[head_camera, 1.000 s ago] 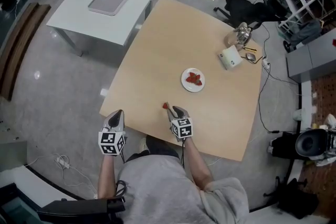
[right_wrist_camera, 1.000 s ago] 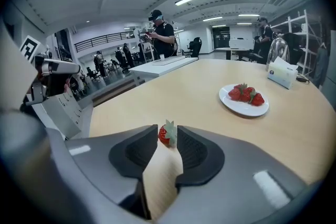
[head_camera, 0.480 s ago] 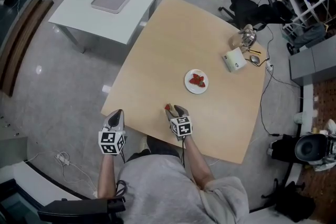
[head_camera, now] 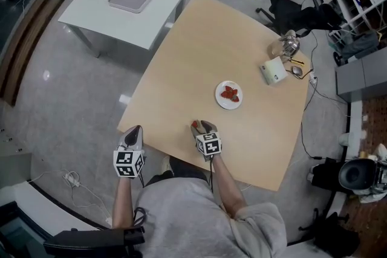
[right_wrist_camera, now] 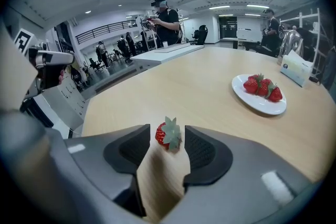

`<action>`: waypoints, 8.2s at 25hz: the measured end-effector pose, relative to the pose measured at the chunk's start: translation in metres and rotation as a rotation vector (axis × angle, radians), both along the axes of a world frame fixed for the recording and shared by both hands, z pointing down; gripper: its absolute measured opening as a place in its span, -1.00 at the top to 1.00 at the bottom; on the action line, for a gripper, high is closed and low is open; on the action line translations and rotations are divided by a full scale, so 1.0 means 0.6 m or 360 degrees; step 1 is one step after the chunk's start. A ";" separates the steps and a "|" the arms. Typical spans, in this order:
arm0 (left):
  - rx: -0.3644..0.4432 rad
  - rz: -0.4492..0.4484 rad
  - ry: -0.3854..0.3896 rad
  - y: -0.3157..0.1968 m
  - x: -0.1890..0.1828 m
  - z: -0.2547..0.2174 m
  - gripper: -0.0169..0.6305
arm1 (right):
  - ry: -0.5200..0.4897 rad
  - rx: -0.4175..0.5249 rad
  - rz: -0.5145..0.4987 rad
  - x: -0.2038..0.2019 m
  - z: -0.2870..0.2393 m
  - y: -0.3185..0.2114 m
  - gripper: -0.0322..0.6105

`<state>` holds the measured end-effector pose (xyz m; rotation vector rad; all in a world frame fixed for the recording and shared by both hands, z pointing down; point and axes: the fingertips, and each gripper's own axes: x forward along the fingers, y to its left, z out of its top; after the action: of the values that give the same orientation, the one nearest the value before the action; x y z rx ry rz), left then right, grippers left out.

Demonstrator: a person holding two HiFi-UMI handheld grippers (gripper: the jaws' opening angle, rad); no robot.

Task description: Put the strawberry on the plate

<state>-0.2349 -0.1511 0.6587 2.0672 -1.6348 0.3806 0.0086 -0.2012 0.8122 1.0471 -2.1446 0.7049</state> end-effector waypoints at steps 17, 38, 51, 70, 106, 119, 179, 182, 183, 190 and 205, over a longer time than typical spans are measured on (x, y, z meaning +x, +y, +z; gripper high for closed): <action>-0.0004 -0.0012 -0.0006 0.002 -0.007 0.001 0.89 | 0.0036 -0.0033 -0.0022 -0.005 0.010 -0.001 0.43; -0.0008 0.0121 0.0019 -0.021 0.038 0.007 0.89 | -0.0025 0.0116 0.0205 0.070 -0.049 -0.046 0.46; -0.0024 0.0226 0.0024 -0.058 0.081 0.014 0.89 | -0.0027 0.0178 0.0442 0.158 -0.063 -0.105 0.46; -0.0074 0.0243 -0.0011 -0.107 0.105 0.021 0.89 | -0.0019 0.0141 0.0576 0.232 -0.030 -0.178 0.46; -0.0113 0.0229 -0.0039 -0.135 0.115 0.029 0.89 | -0.0074 0.0102 0.0645 0.251 -0.008 -0.225 0.40; -0.0060 0.0249 -0.0034 -0.111 0.118 0.010 0.89 | -0.0078 0.0164 0.0645 0.254 -0.043 -0.199 0.38; 0.0302 0.0733 0.0123 0.161 0.241 -0.095 0.89 | -0.0166 0.0936 0.0960 0.287 -0.362 0.306 0.88; 0.0310 0.0783 0.0123 0.162 0.269 -0.102 0.89 | -0.0167 0.0943 0.0997 0.305 -0.366 0.328 0.88; 0.0315 0.0801 0.0124 0.160 0.279 -0.105 0.89 | -0.0168 0.0947 0.1009 0.311 -0.368 0.334 0.88; 0.0330 0.0872 0.0123 0.149 0.360 -0.116 0.89 | -0.0159 0.0966 0.1050 0.377 -0.370 0.358 0.88; 0.0338 0.0826 0.0103 0.141 0.483 -0.132 0.89 | -0.0188 0.1012 0.0963 0.495 -0.387 0.348 0.88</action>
<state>0.0550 -0.0667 0.5795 2.6299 -1.1223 0.3125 0.3055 0.0078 0.5797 2.0881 -2.2088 0.3306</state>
